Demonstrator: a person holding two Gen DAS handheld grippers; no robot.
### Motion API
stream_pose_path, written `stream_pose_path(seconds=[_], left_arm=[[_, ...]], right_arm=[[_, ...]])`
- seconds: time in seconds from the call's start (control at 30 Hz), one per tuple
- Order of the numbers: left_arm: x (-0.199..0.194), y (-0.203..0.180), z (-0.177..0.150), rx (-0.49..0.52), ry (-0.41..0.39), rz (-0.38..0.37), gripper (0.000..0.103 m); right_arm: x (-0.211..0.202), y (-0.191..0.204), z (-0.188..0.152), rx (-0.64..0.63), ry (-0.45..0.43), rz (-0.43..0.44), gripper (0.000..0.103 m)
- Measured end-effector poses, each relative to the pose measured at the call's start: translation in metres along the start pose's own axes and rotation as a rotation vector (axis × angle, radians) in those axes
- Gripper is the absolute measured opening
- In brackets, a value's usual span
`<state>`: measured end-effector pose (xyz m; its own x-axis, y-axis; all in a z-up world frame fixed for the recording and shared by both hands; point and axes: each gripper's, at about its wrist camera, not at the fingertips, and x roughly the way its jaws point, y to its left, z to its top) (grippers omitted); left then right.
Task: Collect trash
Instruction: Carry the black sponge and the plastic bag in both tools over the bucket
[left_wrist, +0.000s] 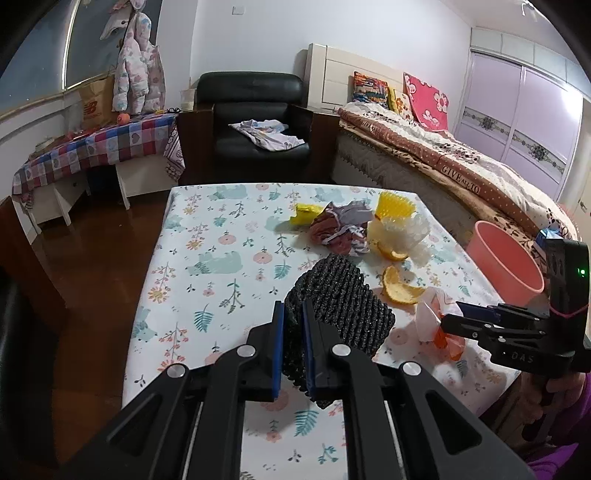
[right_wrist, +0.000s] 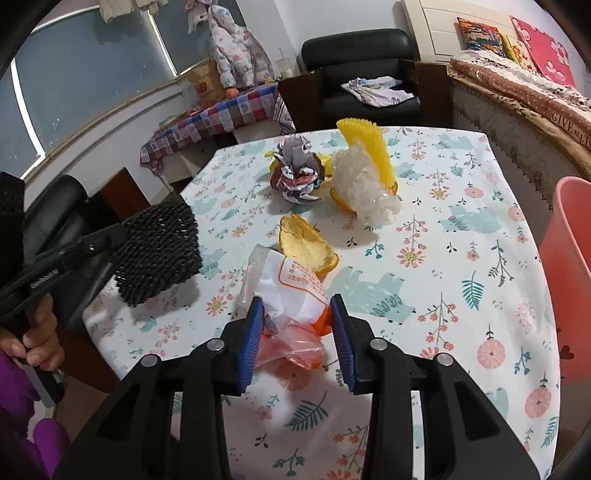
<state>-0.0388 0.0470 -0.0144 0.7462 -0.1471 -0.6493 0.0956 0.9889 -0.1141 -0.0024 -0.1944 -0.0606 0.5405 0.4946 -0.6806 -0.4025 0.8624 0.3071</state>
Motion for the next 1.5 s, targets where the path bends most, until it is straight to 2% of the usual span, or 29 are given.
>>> stream_pose_path(seconds=[0.47,0.83,1.27,1.5], left_arm=[[0.004,-0.049,0.037,0.014,-0.091,-0.114,0.009],[0.018,-0.114,0.075,0.082,-0.144,-0.189,0.009],[0.052,-0.210,0.098,0.169,-0.146,-0.284,0.009],[0.075,-0.251,0.101,0.202,-0.114,-0.316,0.009]], right_arm=[[-0.060,-0.034,0.009,0.089,-0.151,-0.081,0.037],[-0.108,-0.098,0.011,0.235,-0.283,-0.242,0.037],[-0.149,-0.179,-0.007,0.418,-0.369,-0.390,0.037],[-0.151,-0.200,-0.016,0.455,-0.377,-0.429,0.037]])
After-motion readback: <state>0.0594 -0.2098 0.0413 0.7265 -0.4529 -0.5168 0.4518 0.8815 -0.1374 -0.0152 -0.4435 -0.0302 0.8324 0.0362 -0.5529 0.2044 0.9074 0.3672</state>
